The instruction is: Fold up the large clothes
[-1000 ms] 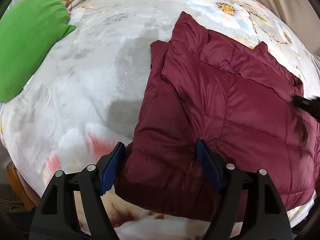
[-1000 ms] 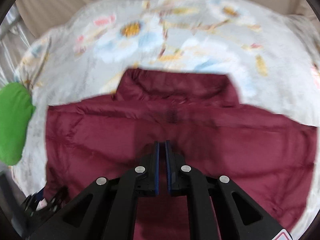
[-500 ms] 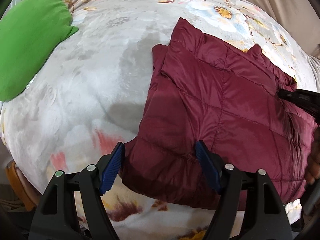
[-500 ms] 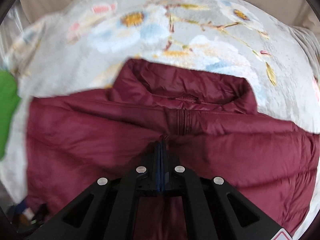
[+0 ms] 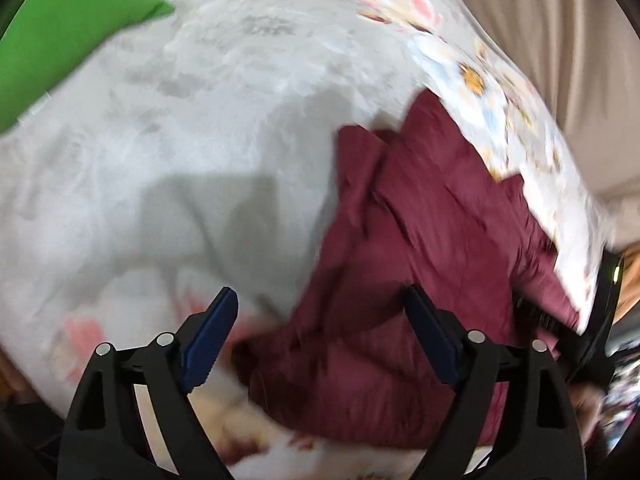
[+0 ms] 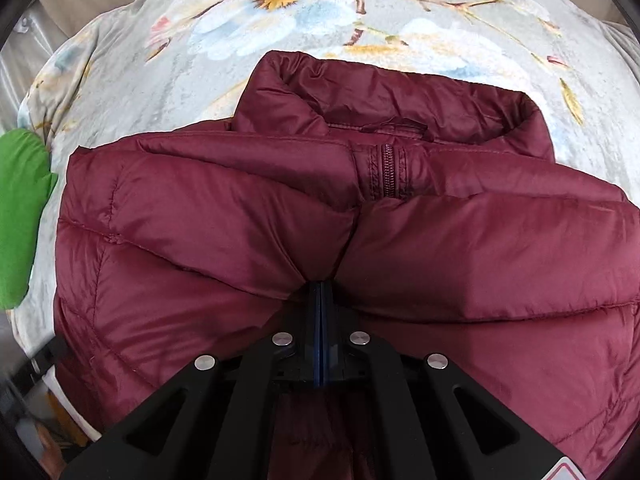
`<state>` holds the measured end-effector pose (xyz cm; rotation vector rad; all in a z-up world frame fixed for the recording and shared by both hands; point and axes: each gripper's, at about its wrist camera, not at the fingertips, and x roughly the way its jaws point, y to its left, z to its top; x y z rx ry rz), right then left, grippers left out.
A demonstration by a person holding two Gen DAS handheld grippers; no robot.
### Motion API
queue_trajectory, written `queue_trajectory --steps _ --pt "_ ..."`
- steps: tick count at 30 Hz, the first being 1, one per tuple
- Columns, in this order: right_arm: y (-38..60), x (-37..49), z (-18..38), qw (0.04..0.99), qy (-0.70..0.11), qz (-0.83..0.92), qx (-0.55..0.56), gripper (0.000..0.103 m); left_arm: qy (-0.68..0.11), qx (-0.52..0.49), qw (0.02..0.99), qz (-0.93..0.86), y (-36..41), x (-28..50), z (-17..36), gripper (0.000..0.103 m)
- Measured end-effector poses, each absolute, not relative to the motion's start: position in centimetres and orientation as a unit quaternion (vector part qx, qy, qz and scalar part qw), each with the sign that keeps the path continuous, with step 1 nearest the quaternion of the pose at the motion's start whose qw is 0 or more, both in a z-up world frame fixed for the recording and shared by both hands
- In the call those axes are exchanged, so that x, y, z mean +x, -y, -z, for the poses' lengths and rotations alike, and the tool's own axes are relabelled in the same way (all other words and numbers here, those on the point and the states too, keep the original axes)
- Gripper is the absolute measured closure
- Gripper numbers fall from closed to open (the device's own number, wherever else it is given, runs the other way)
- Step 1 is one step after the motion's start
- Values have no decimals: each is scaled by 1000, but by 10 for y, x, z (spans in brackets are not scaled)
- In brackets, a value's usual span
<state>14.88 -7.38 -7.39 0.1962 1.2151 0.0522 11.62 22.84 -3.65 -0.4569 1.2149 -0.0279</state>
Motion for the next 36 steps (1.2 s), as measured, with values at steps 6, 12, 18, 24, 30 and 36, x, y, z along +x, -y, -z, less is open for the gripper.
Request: queue_trajectory --steps 6,12,18,24,30,36 --pt "70 150 75 819 -569 -25 75 103 -574 -238 781 58 -218 141 63 23" --pt "71 150 74 822 -565 -34 69 103 -563 -262 774 125 -195 141 52 90" --pt "106 95 23 845 -519 -49 118 100 -530 -269 790 152 -181 125 4 96" --pt "132 68 63 815 -548 -60 180 103 -499 -237 808 203 -139 103 -49 97" --pt "105 88 89 810 -541 -129 186 102 -493 -219 801 260 -106 82 -78 97" --pt "122 78 87 796 -535 -136 251 102 -510 -184 784 303 -58 72 -74 97"
